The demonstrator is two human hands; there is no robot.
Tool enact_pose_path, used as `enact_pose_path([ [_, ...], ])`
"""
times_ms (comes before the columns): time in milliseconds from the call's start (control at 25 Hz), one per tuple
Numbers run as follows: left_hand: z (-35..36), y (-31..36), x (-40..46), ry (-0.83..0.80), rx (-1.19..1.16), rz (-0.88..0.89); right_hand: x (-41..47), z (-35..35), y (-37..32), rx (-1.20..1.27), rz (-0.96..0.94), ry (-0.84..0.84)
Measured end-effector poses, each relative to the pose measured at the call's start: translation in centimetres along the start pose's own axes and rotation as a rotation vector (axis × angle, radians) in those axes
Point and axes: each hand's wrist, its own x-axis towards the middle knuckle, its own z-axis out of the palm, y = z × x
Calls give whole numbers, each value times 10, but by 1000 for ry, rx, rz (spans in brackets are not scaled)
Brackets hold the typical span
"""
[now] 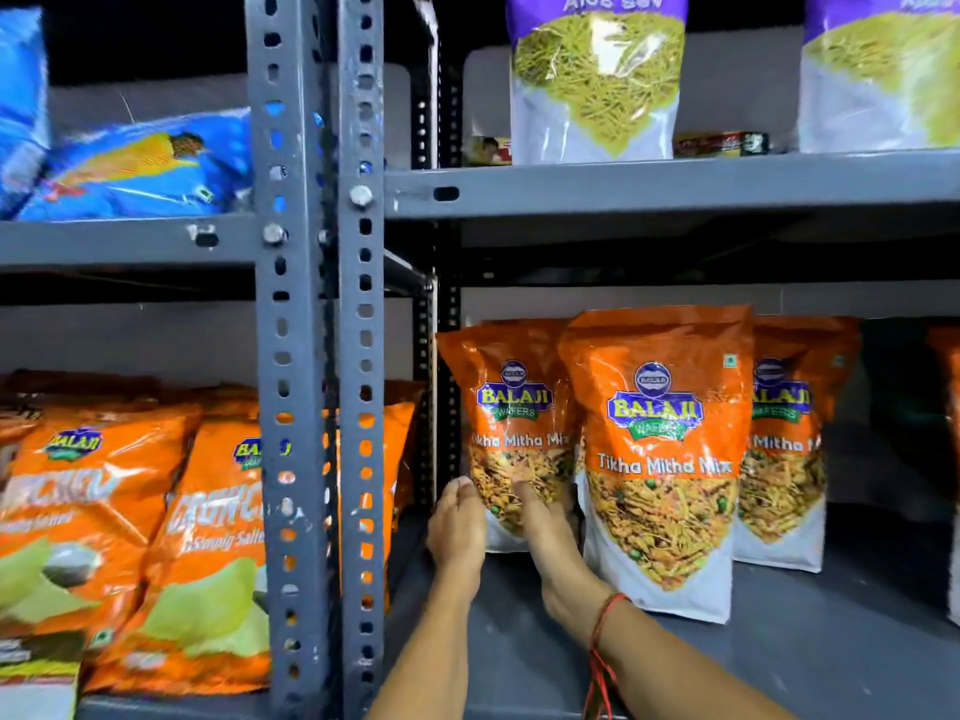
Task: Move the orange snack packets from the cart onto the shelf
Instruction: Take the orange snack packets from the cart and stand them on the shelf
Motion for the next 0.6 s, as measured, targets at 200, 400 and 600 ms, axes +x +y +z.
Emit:
enact_pose_path([
  [200, 5, 2, 4, -75, -15, 1, -4, 0, 5, -118, -26, 93],
  [400, 14, 2, 3, -166, 0, 11, 0, -4, 3, -179, -62, 130],
  [600, 16, 1, 2, -210, -95, -9, 0, -2, 4, -205, -68, 156],
])
